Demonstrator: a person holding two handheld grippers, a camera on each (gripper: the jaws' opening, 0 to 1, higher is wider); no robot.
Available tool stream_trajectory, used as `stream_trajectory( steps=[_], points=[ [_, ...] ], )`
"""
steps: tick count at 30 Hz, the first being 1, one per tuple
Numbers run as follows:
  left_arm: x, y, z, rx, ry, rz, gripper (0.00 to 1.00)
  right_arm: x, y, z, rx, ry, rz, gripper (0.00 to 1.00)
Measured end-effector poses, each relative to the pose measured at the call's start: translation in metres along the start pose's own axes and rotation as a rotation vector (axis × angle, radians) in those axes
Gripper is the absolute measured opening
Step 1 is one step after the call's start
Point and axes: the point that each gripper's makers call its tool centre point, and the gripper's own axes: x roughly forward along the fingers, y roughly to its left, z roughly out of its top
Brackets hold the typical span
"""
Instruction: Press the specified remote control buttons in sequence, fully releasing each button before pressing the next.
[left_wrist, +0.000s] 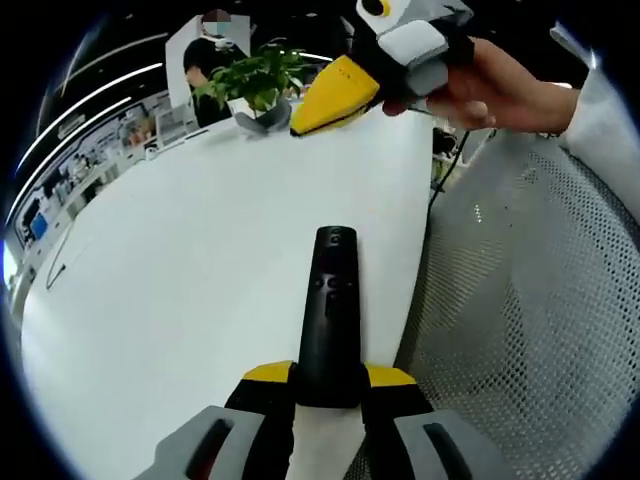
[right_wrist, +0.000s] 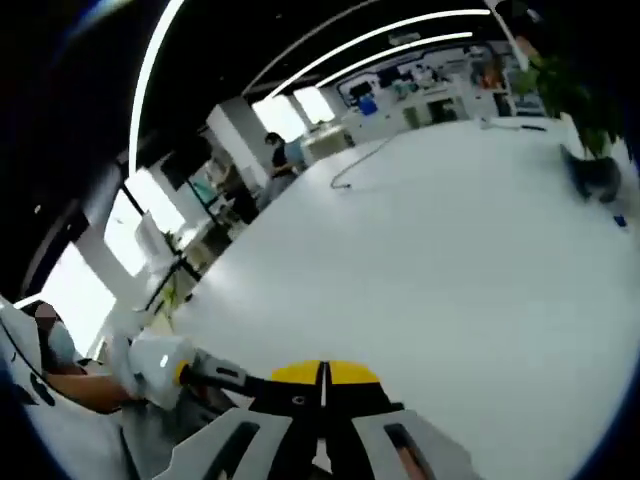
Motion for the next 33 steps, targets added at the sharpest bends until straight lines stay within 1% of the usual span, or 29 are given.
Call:
stream_trajectory(
  steps=[2, 3, 5, 7, 8, 9, 10, 11, 12, 13, 14, 15, 16, 17, 18, 19, 21, 22, 23, 24, 25, 26, 27, 28, 31, 33],
  points=[
    [0.000, 0.000, 0.001, 0.011, -0.010, -0.001, 0.24, -0.009, -0.007, 0.009, -0.009, -0.055, -0.037, 0.09],
    [0.000, 0.000, 0.001, 0.008, -0.009, 0.001, 0.24, -0.016, -0.011, 0.017, -0.025, -0.107, -0.059, 0.13],
    [0.000, -0.001, 0.001, 0.010, -0.008, 0.001, 0.24, -0.025, -0.016, 0.026, -0.045, -0.171, -0.080, 0.25],
    [0.000, -0.001, 0.001, 0.012, -0.009, 0.000, 0.24, -0.034, -0.026, 0.026, -0.058, -0.178, -0.137, 0.33],
    [0.000, -0.001, 0.001, 0.013, -0.009, 0.000, 0.24, -0.038, -0.029, 0.027, -0.073, -0.184, -0.157, 0.35],
    [0.000, -0.001, 0.001, 0.014, -0.008, 0.001, 0.24, -0.043, -0.034, 0.026, -0.119, -0.182, -0.194, 0.38],
    [0.000, -0.001, 0.001, 0.014, -0.007, 0.001, 0.24, -0.045, -0.036, 0.026, -0.151, -0.182, -0.214, 0.45],
    [0.000, -0.001, 0.001, 0.013, -0.006, 0.001, 0.24, -0.045, -0.036, 0.024, -0.200, -0.188, -0.226, 0.52],
    [0.000, -0.001, 0.001, 0.013, -0.006, 0.001, 0.24, -0.045, -0.036, 0.023, -0.229, -0.194, -0.232, 0.59],
    [0.000, -0.001, 0.001, 0.012, -0.005, 0.001, 0.24, -0.044, -0.035, 0.023, -0.241, -0.205, -0.239, 0.68],
    [0.000, -0.001, 0.001, 0.012, -0.004, 0.001, 0.24, -0.045, -0.033, 0.024, -0.244, -0.207, -0.243, 0.74],
    [0.000, -0.001, 0.001, 0.015, -0.002, 0.000, 0.24, -0.046, -0.032, 0.027, -0.264, -0.217, -0.251, 0.79],
    [0.000, -0.001, 0.001, 0.017, -0.001, -0.001, 0.24, -0.050, -0.037, 0.034, -0.321, -0.243, -0.293, 0.83],
    [0.000, -0.002, 0.001, 0.018, -0.001, -0.002, 0.24, -0.052, -0.040, 0.036, -0.353, -0.247, -0.320, 0.86],
    [0.000, -0.001, 0.001, 0.018, 0.000, -0.002, 0.24, -0.054, -0.044, 0.034, -0.378, -0.231, -0.338, 0.88],
    [0.000, -0.001, 0.001, 0.018, 0.001, -0.004, 0.24, -0.057, -0.048, 0.030, -0.388, -0.205, -0.362, 0.90],
    [0.000, -0.001, 0.001, 0.020, 0.002, -0.003, 0.24, -0.060, -0.049, 0.028, -0.384, -0.208, -0.375, 0.94],
    [0.000, -0.001, 0.001, 0.021, 0.005, -0.004, 0.24, -0.062, -0.051, 0.028, -0.325, -0.280, -0.370, 0.96],
    [0.000, -0.001, 0.001, 0.024, 0.006, -0.006, 0.24, -0.062, -0.052, 0.027, -0.299, -0.299, -0.365, 0.99],
    [0.000, -0.001, 0.001, 0.029, 0.009, -0.009, 0.23, -0.062, -0.056, 0.025, -0.248, -0.322, -0.345, 0.99],
    [0.000, -0.001, 0.000, 0.033, 0.014, -0.012, 0.23, -0.065, -0.061, 0.030, -0.230, -0.295, -0.361, 0.99],
    [-0.001, 0.000, 0.000, 0.036, 0.020, -0.016, 0.23, -0.070, -0.065, 0.031, -0.211, -0.303, -0.389, 0.99],
    [-0.001, 0.000, 0.000, 0.038, 0.025, -0.018, 0.23, -0.075, -0.067, 0.037, -0.219, -0.362, -0.403, 0.99],
    [-0.001, 0.000, 0.000, 0.039, 0.025, -0.021, 0.23, -0.077, -0.069, 0.039, -0.211, -0.377, -0.406, 0.99],
    [-0.001, 0.001, -0.001, 0.049, 0.036, -0.024, 0.23, -0.075, -0.070, 0.036, -0.198, -0.363, -0.400, 0.99],
    [-0.001, 0.001, -0.002, 0.055, 0.043, -0.031, 0.23, -0.072, -0.071, 0.033, -0.210, -0.334, -0.414, 0.99]
  ],
)
